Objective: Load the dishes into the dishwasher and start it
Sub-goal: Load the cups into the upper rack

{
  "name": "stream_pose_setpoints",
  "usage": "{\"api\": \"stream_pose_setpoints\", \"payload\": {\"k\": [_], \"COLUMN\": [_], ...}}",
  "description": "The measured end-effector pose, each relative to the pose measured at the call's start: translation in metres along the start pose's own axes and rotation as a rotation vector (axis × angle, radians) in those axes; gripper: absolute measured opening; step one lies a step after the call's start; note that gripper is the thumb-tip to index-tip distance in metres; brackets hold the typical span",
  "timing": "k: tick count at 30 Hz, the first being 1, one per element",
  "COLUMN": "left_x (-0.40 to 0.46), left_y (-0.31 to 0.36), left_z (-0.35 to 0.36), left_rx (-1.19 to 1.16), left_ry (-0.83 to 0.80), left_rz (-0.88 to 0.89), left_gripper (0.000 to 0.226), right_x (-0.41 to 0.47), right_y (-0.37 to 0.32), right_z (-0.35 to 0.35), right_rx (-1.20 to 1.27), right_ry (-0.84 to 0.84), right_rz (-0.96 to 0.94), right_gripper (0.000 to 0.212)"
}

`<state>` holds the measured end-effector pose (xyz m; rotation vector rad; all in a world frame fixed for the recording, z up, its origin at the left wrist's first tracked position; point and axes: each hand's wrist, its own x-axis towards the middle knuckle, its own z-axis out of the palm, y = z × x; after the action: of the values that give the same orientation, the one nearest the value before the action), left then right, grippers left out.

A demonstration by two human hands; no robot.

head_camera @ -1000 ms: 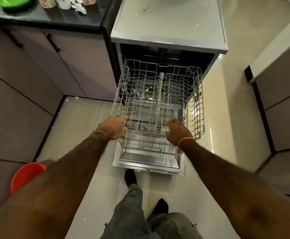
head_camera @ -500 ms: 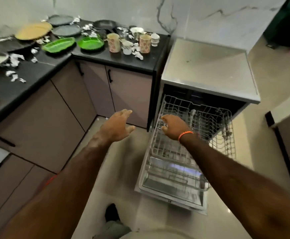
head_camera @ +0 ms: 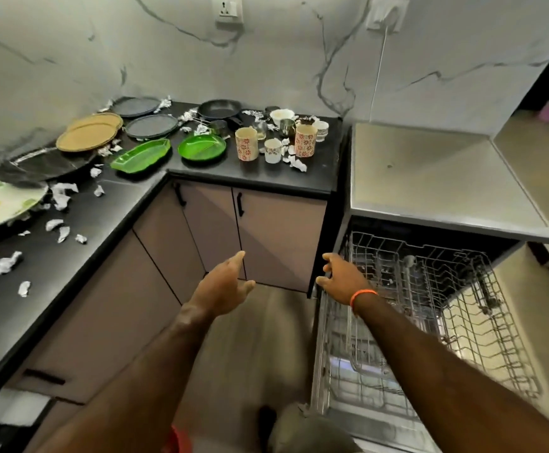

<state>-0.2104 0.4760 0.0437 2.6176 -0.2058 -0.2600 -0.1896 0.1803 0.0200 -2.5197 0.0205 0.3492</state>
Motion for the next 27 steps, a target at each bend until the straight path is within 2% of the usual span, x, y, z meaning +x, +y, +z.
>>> {"api": "stream_pose_setpoints", "payload": {"k": [5, 14, 20, 27], "left_x": [0.058, 0.220, 0.322, 0.423], "left_y": [-0.029, -0.049, -0.028, -0.021], "left_z": [-0.005, -0.056, -0.092, -0.119], "left_rx": [0.035, 0.160, 0.097, 0.089], "left_ry": [-0.085, -0.075, -0.014, 0.027], "left_rz": [0.013, 0.113, 0.180, 0.382], "left_gripper": [0.083, 0.082, 0.076, 0.072], "right_x": [0.055, 0.183, 0.270, 0.346], "right_y": [0.002, -0.018, -0.052, -0.081], "right_z": [0.024, 0.030, -0.009, -0.048], "right_rx": [0.035, 0.147, 0.158, 0.225], "right_ry": [-0.033, -0.046, 0.073, 0.249], "right_rz": [0.132, 0.240, 0.186, 0.179], "right_gripper": [0.065, 0.061, 0.050, 0.045]}}
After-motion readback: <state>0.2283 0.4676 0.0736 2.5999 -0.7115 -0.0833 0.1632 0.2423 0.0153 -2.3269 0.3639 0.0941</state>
